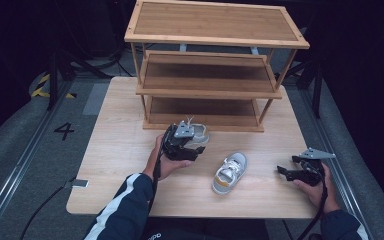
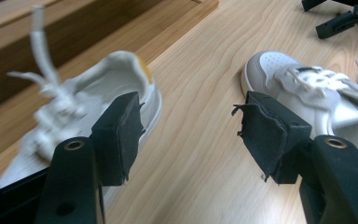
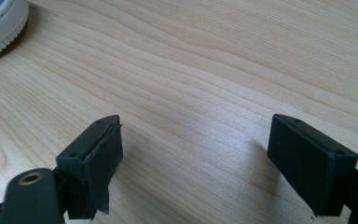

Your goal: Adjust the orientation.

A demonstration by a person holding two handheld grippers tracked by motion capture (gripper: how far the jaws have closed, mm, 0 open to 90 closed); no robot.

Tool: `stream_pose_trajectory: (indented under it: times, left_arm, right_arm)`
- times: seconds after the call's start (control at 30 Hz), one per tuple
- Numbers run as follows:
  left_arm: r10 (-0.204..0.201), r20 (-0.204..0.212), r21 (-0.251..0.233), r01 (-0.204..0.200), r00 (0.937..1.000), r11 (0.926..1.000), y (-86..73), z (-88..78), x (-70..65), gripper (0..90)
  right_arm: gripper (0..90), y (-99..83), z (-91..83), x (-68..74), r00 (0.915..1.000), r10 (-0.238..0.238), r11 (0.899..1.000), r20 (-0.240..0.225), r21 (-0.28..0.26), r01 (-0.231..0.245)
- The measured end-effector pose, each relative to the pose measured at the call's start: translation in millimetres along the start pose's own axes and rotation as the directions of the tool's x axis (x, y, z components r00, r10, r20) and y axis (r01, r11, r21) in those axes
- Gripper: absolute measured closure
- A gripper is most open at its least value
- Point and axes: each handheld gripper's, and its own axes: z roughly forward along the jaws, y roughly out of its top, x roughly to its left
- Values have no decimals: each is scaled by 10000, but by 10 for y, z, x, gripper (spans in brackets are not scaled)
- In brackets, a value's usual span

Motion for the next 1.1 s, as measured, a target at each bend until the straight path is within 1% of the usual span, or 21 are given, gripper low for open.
stream_pose_trajectory:
  times: [0.03, 0.07, 0.13, 0.23, 0.27, 0.37, 0.47, 0.57, 0.6, 0.63, 0.67, 0.7, 0.73, 0.77, 0.8, 0.83, 0.87, 0.9, 0.93, 0.97, 1.1]
  left_arm:
    - [94, -98, 52, -94, 9999, 9999, 19, 30, 5, 386]
    - [-22, -146, 100, 23, 9999, 9999, 45, 77, 0, 386]
    - [22, -315, 304, -12, 9995, 9995, 96, 142, 33, 385]
    - [-63, -464, 442, 83, 9989, 9990, 156, 236, 72, 377]
    - [-53, -620, 567, 88, 9981, 9984, 176, 287, 88, 377]
    - [-409, -713, 882, 471, 9966, 9950, 207, 452, 137, 379]
    - [-530, -743, 948, 600, 9958, 9937, 217, 521, 149, 390]
    - [-600, -795, 1320, 702, 9950, 9888, 236, 620, 162, 451]
    - [-414, -889, 1420, 538, 9952, 9884, 245, 654, 166, 465]
    - [-385, -937, 1502, 523, 9949, 9873, 248, 680, 163, 494]
    - [-377, -844, 1652, 513, 9957, 9849, 248, 712, 173, 503]
    - [-348, -801, 1813, 489, 9962, 9822, 250, 737, 181, 558]
    - [-292, -915, 1820, 455, 9954, 9822, 248, 760, 177, 582]
    - [-366, -978, 1899, 547, 9945, 9803, 251, 767, 171, 582]
    - [-309, -964, 1896, 488, 9949, 9806, 252, 769, 177, 599]
    - [-272, -997, 2004, 468, 9946, 9786, 253, 753, 179, 631]
    - [-253, -918, 2023, 435, 9955, 9784, 249, 734, 191, 677]
    - [-83, -698, 2156, 232, 9975, 9762, 245, 688, 210, 709]
    - [-71, -526, 2041, 177, 9986, 9788, 237, 665, 212, 750]
    - [-102, -346, 2089, 172, 9993, 9778, 227, 641, 203, 756]
    - [186, 403, 2302, -273, 9990, 9728, 182, 543, 151, 766]
  right_arm:
    - [184, 0, 0, 0, 10000, 0, 10000, 1, 0, 0]
    - [184, 0, 0, 0, 10000, 1, 10000, -1, -2, -1]
    - [184, 0, 0, 0, 10000, 3, 10000, -2, 1, -3]
    - [184, 0, 0, 0, 10000, -1, 10000, 0, -1, 1]
    - [184, 0, 0, 0, 10000, -1, 10000, 0, -1, 1]
    - [184, 0, 0, 0, 10000, -2, 10000, -1, 0, 2]
    - [184, 0, 0, 0, 10000, 0, 10000, -1, -1, 0]
    - [184, 0, 0, -1, 10000, -1, 10000, -2, 1, 1]
    - [184, 0, 0, -1, 10000, 0, 10000, -3, 1, 0]
    - [184, 0, 0, -1, 10000, 0, 10000, -4, 1, 0]
    - [184, 0, 0, -1, 10000, 1, 10000, -2, 0, -1]
    - [184, 0, 0, -1, 10000, -1, 10000, -2, -1, 1]
    - [184, 0, 0, -1, 10000, -1, 10000, -4, 4, 1]
    - [184, 0, 0, -1, 10000, -1, 10000, -4, 4, 1]
    - [184, 0, 0, -1, 10000, -1, 10000, -4, 6, 1]
    - [184, 0, 0, -1, 10000, 0, 10000, -3, 1, 0]
    - [184, 0, 0, -1, 10000, 0, 10000, -4, 2, 0]
    - [184, 0, 0, -1, 10000, -1, 10000, -3, 1, 1]
    - [184, 0, 0, -1, 10000, 2, 10000, -7, 7, -2]
    - [184, 0, 0, -2, 10000, 3, 10000, -17, 9, -3]
    - [184, 0, 0, -2, 10000, 1, 10000, -8, 8, -1]
